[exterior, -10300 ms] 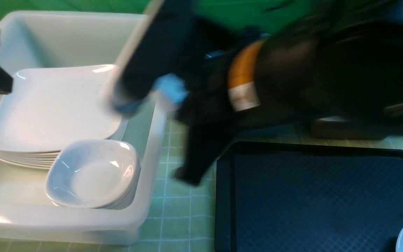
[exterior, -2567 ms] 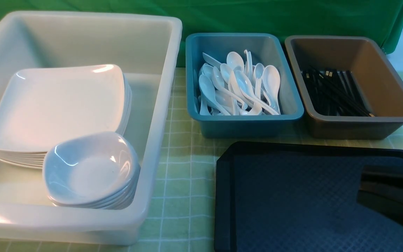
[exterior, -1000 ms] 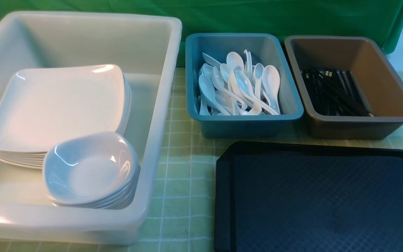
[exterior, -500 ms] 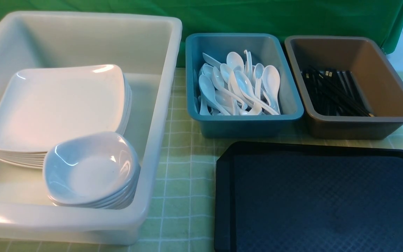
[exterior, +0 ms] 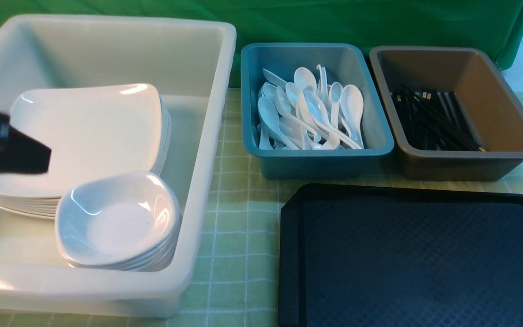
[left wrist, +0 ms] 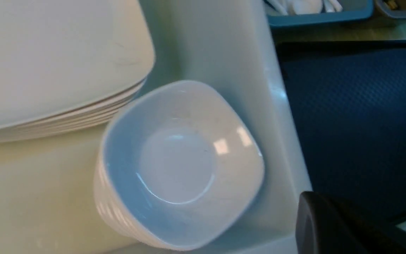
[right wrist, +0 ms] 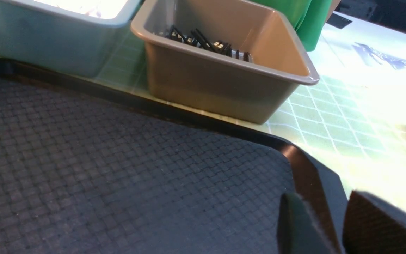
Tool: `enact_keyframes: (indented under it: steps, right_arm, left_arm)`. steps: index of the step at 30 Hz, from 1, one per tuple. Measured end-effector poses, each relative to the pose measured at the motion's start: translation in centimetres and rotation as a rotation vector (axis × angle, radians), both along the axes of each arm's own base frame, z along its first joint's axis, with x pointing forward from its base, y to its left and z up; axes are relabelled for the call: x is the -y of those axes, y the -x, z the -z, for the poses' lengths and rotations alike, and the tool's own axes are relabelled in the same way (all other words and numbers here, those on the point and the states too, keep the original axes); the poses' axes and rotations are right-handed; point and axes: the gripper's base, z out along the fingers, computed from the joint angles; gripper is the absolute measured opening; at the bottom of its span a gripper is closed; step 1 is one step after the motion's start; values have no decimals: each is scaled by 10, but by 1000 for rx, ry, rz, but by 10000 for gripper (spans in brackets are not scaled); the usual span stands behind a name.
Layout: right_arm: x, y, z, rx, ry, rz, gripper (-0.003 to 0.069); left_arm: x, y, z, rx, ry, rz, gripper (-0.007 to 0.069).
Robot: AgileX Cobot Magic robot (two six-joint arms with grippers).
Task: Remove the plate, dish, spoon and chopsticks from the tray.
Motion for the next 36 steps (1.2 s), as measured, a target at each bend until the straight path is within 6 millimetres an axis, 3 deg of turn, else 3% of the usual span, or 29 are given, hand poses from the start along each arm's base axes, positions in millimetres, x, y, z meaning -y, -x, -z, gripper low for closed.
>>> enact_keyframes:
  steps: [1,3,4,5,9,15,22,27,31,32,36]
  right_arm:
    - [0,0,0,0,0,0,208]
    - [0,0,0,0,0,0,211]
    - [0,0,0,0,0,0,214]
    - [0,0,0,0,0,0,217]
    - [0,0,0,0,0,0,226]
    - [0,0,0,2,0,0,237]
    - [0,0,0,4,0,-1,239]
    - [0,0,-1,6,0,-1,239]
    - [0,0,-1,6,0,-1,239]
    - [0,0,-1,6,0,-1,239]
    - [0,0,-1,6,0,-1,239]
  left_arm:
    - [6,20,0,68,2,6,-17]
    - [9,32,2,113,-1,2,-17]
    - [11,52,7,199,-9,-24,-17]
    - [12,60,10,241,-11,-41,-17]
    - [10,89,28,441,-15,-139,-17]
    - [11,115,47,560,-30,-178,-16]
    - [3,119,51,626,-202,-198,-16]
    - [-3,112,55,695,-229,-261,-16]
    - [-9,103,77,718,-201,-335,-15]
    - [-12,101,95,712,-191,-364,-15]
    - [-14,105,124,696,-168,-392,-15]
